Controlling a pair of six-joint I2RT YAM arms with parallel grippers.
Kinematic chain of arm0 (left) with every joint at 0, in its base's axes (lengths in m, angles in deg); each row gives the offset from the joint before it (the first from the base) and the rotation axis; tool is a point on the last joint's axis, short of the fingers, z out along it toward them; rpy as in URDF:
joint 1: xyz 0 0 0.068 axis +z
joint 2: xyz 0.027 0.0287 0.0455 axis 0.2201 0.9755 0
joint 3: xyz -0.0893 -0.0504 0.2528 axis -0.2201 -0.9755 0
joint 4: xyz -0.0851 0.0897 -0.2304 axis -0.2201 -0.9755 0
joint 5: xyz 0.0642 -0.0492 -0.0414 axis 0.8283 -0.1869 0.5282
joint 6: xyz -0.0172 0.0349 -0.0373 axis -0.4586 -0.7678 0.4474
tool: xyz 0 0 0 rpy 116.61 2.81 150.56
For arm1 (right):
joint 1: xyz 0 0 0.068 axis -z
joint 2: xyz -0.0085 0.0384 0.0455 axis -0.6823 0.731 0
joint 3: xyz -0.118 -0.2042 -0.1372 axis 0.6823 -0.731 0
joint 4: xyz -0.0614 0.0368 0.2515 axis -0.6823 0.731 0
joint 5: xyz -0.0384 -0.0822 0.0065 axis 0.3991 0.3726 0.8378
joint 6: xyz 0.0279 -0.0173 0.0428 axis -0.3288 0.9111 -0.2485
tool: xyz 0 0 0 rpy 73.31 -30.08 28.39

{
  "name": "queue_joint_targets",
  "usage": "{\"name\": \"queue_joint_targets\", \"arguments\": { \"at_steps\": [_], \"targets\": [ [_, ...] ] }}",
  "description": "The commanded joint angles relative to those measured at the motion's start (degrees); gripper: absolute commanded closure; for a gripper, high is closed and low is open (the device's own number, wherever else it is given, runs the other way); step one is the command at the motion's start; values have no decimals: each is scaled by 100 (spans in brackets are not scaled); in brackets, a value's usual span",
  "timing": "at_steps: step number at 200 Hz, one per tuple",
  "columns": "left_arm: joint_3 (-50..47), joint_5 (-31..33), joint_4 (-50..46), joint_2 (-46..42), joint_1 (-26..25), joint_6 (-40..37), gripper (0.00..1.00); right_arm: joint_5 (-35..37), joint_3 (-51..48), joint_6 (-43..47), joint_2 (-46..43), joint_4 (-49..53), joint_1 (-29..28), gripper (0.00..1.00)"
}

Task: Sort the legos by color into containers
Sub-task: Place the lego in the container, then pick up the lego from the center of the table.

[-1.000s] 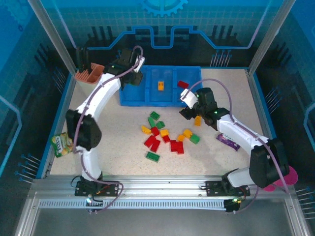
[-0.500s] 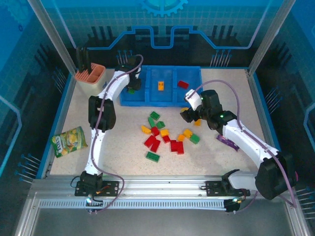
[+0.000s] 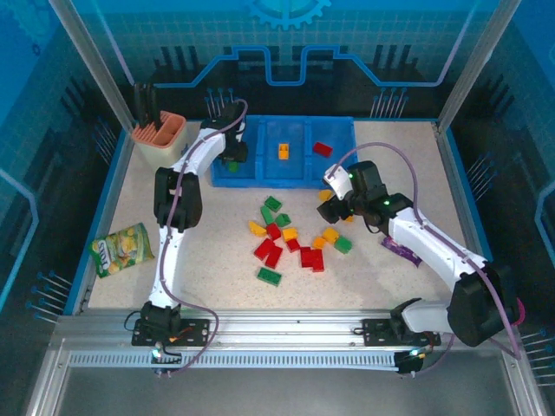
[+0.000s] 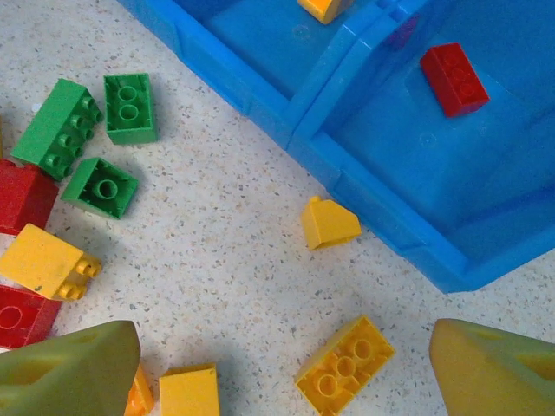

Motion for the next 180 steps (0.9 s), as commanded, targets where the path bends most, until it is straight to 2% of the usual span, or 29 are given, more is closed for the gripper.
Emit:
{"name": "queue_joint_targets", "arguments": {
  "at_steps": [1, 18, 58, 91, 123, 180],
  "targets": [
    [-119, -178, 181, -135, 15, 83, 49, 74, 210, -212, 36, 306, -71, 11],
    [-192, -187, 224, -276, 15, 49, 43, 45, 205, -500, 120, 535, -67, 10],
    [-465, -234, 425, -938, 15, 4, 41, -120, -152, -991, 317, 930, -45, 10],
    [-494, -439, 429, -1539, 6, -14, 38, -15, -575, -848, 486, 927, 7, 10],
    [-649, -678, 455, -2097, -16, -27, 35, 120, -557, -671, 868, 1017, 99, 11],
    [-1417, -721, 568, -3167, -99, -148, 31, -105, -405, -551, 1492, 1207, 125, 15]
  ]
}}
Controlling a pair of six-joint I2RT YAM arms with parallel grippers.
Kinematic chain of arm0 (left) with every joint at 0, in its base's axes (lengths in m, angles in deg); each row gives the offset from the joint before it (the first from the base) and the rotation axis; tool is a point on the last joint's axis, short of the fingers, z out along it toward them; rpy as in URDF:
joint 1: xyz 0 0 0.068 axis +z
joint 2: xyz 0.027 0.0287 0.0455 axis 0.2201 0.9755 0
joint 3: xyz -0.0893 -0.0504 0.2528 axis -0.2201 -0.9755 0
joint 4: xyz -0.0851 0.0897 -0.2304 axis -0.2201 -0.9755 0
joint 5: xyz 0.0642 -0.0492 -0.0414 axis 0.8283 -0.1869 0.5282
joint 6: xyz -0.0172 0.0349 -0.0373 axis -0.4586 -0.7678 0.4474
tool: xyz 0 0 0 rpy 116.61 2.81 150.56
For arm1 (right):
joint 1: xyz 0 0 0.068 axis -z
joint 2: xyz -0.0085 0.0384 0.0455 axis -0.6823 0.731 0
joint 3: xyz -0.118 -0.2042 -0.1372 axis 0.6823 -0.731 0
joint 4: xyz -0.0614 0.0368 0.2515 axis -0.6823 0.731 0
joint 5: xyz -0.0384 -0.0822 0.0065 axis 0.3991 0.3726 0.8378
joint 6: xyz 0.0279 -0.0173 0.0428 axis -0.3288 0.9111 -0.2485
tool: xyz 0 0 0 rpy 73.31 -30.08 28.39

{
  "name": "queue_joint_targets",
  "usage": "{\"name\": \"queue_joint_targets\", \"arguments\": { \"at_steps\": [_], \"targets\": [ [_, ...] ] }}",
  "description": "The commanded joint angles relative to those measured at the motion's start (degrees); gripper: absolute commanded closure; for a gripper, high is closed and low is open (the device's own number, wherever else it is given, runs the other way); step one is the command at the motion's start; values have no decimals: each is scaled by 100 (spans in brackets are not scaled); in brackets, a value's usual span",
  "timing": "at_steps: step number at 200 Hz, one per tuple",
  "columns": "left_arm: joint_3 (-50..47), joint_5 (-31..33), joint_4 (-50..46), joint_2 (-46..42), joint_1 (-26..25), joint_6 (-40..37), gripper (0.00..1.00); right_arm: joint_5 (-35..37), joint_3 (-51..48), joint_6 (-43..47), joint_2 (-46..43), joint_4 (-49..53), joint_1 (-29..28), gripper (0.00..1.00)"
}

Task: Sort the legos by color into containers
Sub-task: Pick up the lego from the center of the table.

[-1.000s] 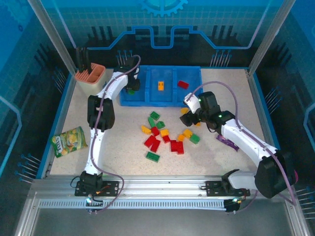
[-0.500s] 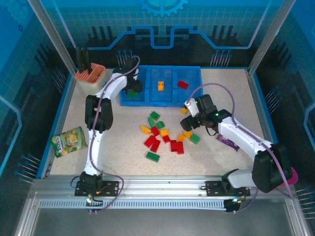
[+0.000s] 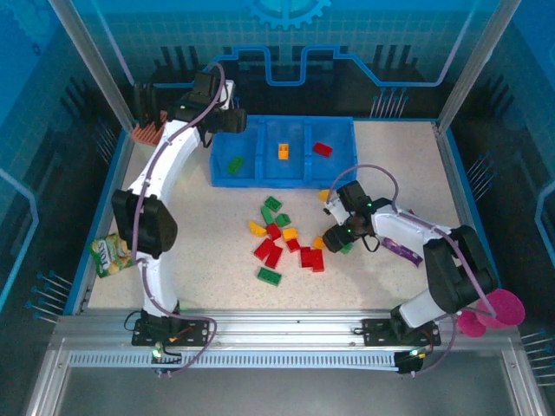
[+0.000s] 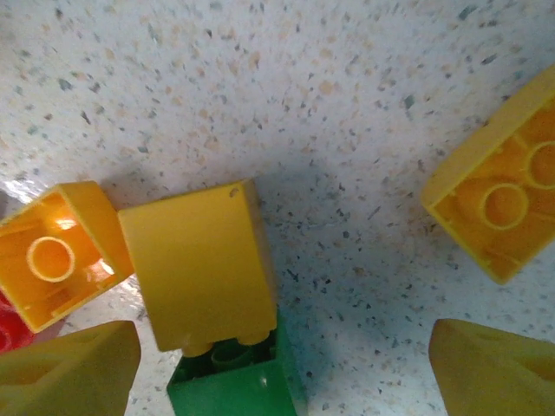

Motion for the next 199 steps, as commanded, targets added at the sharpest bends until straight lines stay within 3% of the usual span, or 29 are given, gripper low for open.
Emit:
{"name": "queue_joint_targets", "arguments": {
  "at_steps": [1, 40, 99, 116, 151, 199],
  "targets": [
    [-400, -178, 18, -442, -44, -116, 31, -95, 145, 108, 203, 309, 47, 15],
    [-843, -197, 30, -1028, -44, -153, 30, -103, 408, 34, 217, 726, -65, 18],
    [-1240, -196, 78, -1548, -44, -206, 29, 29, 571, 94, 699, 1136, -356, 35],
    [-1290, -170, 42, -1685, -44, -238, 29, 65, 656, 102, 791, 1251, -415, 44],
    [-1516, -164, -42, -2169, -44, -228, 29, 144, 812, 66, 725, 1492, -466, 73],
    [-2257, 65, -295, -3285, -44, -365, 27, 189, 2038, 285, 97, 2312, -571, 79]
  ]
}}
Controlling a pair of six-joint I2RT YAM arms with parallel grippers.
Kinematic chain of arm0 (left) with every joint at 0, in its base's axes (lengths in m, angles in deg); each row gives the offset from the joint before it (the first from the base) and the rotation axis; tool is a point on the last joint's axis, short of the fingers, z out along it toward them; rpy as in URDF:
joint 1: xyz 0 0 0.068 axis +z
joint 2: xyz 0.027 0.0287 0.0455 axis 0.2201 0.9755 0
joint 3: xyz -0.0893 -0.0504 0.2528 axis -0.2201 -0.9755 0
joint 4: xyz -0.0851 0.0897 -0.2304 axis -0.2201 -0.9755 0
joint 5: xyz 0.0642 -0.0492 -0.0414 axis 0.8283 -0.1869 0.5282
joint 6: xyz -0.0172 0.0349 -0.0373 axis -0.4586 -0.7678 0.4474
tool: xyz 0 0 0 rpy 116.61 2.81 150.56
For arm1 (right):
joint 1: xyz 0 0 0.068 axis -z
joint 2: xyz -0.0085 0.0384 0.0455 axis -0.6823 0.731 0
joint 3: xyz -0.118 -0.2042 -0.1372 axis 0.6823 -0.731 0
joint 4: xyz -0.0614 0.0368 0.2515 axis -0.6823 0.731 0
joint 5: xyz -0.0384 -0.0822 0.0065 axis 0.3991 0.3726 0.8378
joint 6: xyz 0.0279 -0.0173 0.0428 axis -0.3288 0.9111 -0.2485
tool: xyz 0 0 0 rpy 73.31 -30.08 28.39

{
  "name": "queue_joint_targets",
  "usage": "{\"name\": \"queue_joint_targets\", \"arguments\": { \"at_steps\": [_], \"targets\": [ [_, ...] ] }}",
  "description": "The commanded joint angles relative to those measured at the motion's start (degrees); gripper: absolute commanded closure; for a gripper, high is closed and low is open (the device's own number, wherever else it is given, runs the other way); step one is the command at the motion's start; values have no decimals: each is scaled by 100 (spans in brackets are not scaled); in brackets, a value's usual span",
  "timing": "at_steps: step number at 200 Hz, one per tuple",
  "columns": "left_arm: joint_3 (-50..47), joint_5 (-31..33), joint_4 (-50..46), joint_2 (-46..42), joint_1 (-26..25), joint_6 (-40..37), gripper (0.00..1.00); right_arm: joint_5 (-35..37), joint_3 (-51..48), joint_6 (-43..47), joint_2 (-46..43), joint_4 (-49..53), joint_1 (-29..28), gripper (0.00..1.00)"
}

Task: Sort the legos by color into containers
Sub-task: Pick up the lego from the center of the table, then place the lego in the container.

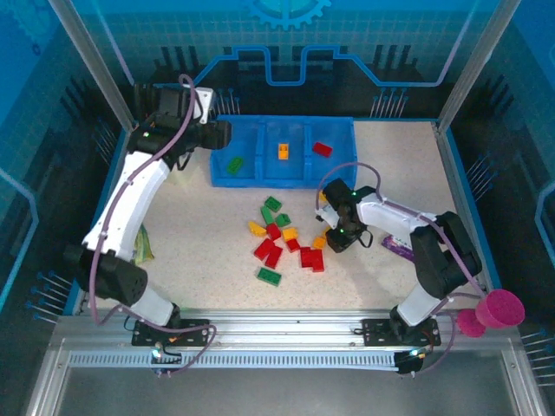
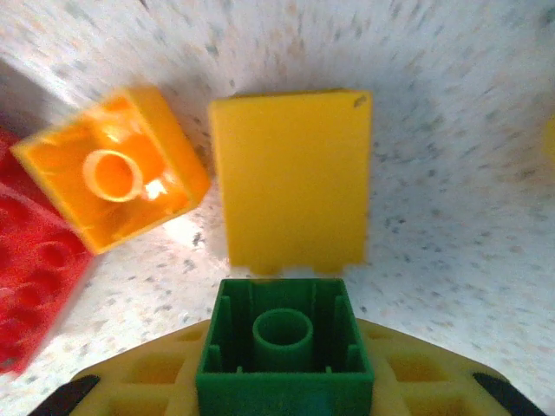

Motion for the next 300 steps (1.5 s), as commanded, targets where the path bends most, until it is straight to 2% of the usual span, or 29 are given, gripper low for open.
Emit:
{"name": "queue_joint_targets", "arguments": {
  "at_steps": [1, 21, 42, 62, 87, 111, 125, 164, 181, 218, 275, 300],
  "targets": [
    [-334, 125, -251, -671, -23, -186, 27, 13, 916, 185, -428, 521, -119, 79],
    [-685, 200, -389, -1128, -14, -256, 25, -181, 1894, 460, -185, 380, -187, 78],
    [-1001, 264, -542, -1535, 4, -409, 23, -391, 3124, 728, 518, 192, -300, 79],
    [-1248, 369, -649, -1888, 37, -482, 22, -223, 4319, 1074, 1446, -98, -570, 79],
    [-1809, 367, -343, -2432, 65, -399, 20, -211, 5778, 1517, 2666, -566, -849, 79],
    [-2191, 257, -284, -2670, 91, -451, 19, -576, 7576, 1703, 3935, -256, -888, 80],
    [-2342, 252, -233, -2776, 92, -418, 19, -577, 8229, 1892, 4515, -260, -972, 80],
    [-2569, 148, -190, -2904, 100, -329, 18, -809, 7962, 2533, 4962, -1563, -1157, 78],
    [-2617, 63, -178, -2895, 100, -322, 18, -582, 7896, 2917, 5197, -2007, -1244, 78],
    [-2664, -11, -68, -2836, 100, -285, 18, -171, 8447, 3460, 5914, -2060, -1306, 75],
    [-2685, 10, -67, -2803, 100, -285, 17, 206, 8433, 3894, 6191, -2267, -1368, 65],
    [-2666, 24, -71, -2763, 100, -287, 17, 191, 8416, 3872, 6123, -2289, -1380, 55]
  ]
}}
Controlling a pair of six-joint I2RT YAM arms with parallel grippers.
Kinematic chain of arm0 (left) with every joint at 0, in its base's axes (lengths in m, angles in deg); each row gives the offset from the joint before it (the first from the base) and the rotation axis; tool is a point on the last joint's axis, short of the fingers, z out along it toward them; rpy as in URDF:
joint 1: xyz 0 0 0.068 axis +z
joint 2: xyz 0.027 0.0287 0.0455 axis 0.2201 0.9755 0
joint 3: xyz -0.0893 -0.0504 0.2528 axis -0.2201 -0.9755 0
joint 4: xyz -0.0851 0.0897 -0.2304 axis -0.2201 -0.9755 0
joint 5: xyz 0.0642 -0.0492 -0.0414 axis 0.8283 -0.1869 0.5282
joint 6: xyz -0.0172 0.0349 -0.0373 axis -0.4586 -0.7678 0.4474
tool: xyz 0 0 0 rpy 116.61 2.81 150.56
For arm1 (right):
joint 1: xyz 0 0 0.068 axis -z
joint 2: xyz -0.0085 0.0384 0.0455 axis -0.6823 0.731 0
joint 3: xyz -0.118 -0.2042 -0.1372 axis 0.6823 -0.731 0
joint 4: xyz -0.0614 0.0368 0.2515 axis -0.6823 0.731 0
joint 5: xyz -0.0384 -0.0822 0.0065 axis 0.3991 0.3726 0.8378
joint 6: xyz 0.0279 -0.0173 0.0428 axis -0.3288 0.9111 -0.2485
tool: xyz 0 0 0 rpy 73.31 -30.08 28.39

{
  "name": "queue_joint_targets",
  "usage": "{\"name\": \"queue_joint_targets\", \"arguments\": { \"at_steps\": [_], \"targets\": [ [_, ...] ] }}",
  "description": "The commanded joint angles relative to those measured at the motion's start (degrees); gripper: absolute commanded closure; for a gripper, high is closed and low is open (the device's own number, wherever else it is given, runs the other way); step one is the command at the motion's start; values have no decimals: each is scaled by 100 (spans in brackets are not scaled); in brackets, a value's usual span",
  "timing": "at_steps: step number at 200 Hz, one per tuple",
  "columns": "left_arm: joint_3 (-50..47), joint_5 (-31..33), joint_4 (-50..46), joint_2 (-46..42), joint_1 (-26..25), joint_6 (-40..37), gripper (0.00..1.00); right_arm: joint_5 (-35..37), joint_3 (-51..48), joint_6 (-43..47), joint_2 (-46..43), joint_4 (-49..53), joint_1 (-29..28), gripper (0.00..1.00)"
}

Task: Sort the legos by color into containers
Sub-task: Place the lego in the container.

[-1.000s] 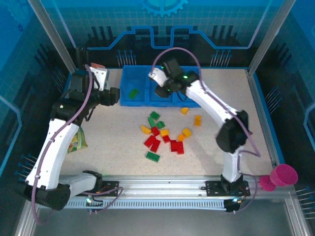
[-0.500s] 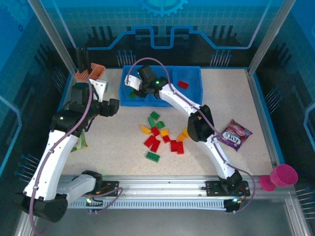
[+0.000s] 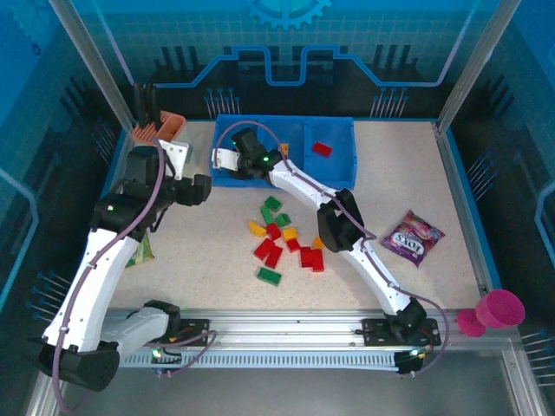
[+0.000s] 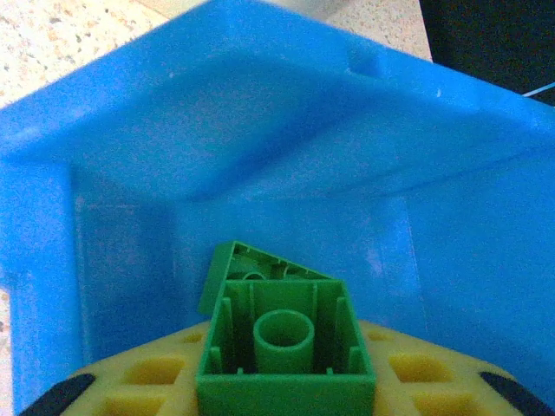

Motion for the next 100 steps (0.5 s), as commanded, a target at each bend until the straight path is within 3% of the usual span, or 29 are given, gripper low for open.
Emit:
{"name": "queue_joint_targets", "arguments": {
  "at_steps": [1, 33, 54, 74, 100],
  "targets": [
    [-11, -110, 125, 34, 44, -17, 17, 93, 132, 148, 128, -110, -80, 55],
    [46, -176, 127, 162, 44, 37, 16, -28, -378, 2, -337, -553, -107, 26],
    [115, -416, 29, 225, 44, 60, 16, -94, -902, -86, -859, -887, -155, 23],
    [160, -433, -49, 248, 44, 30, 16, -299, -1982, -52, -1782, -1471, -239, 21],
    [51, -245, 110, 145, 44, -29, 16, 177, -3135, -494, -2917, -2183, -296, 0]
  ]
}}
